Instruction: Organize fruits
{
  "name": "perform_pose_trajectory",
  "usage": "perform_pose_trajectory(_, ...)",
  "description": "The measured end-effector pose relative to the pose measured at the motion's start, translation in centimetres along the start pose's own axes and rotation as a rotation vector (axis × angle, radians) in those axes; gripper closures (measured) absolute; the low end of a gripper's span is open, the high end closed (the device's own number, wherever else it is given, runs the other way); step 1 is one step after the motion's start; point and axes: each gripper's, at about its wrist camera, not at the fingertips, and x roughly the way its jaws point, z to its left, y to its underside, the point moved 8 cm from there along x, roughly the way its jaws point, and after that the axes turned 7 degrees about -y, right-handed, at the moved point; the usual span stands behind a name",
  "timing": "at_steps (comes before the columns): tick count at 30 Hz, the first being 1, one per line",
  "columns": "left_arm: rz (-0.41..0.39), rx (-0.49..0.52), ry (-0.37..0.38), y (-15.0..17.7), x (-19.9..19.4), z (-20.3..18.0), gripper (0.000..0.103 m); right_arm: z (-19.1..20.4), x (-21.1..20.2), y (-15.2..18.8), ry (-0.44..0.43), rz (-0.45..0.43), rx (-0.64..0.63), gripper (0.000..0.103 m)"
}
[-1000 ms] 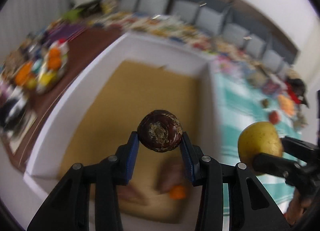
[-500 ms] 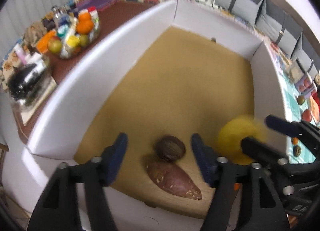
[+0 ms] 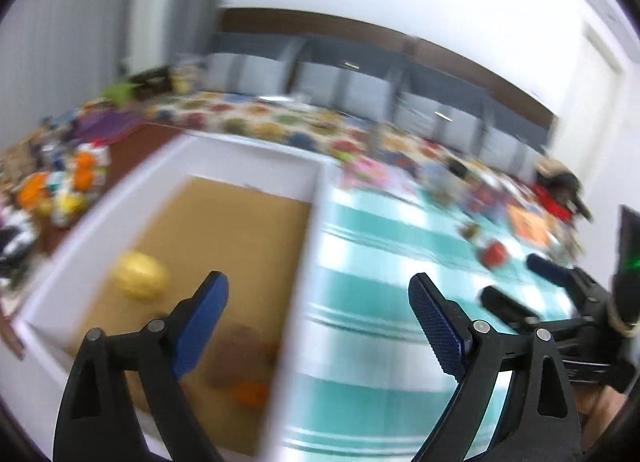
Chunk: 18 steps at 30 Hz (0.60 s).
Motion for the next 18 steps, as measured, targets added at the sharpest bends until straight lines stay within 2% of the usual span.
perform_pose_trajectory(2,0.052,0.036,0.056,3.0,1.3,-3.7,0.01,-4.1,-1.1,4.4,0.061,0.042,0.038,0.0)
perform_pose_trajectory(5,0.182,0.099,0.122,10.1,4.6,-9.4,0.01,-9.5,-2.7,11.6,0.156,0.118,0.089,0.0)
perform_pose_trajectory(9,0.275,0.216,0.121,16.9,7.6,-13.2,0.01,-15.1,-5.3,20.1,0.266,0.188,0.179,0.0)
perform_pose_trajectory(12,0.292,0.283,0.097,19.2,8.7,-14.2,0.01,-17.7,-7.1,23.8,0.314,0.184,0.267,0.0)
perform_pose_trajectory(14,0.271,0.309,0.069,19.8,8.6,-14.3,0.01,-18.5,-8.1,25.5,0.323,0.178,0.328,0.0)
perform_pose_trajectory(18,0.255,0.307,0.046,20.0,8.6,-13.7,0.009,-18.8,-8.0,27.1,0.323,0.18,0.361,0.0)
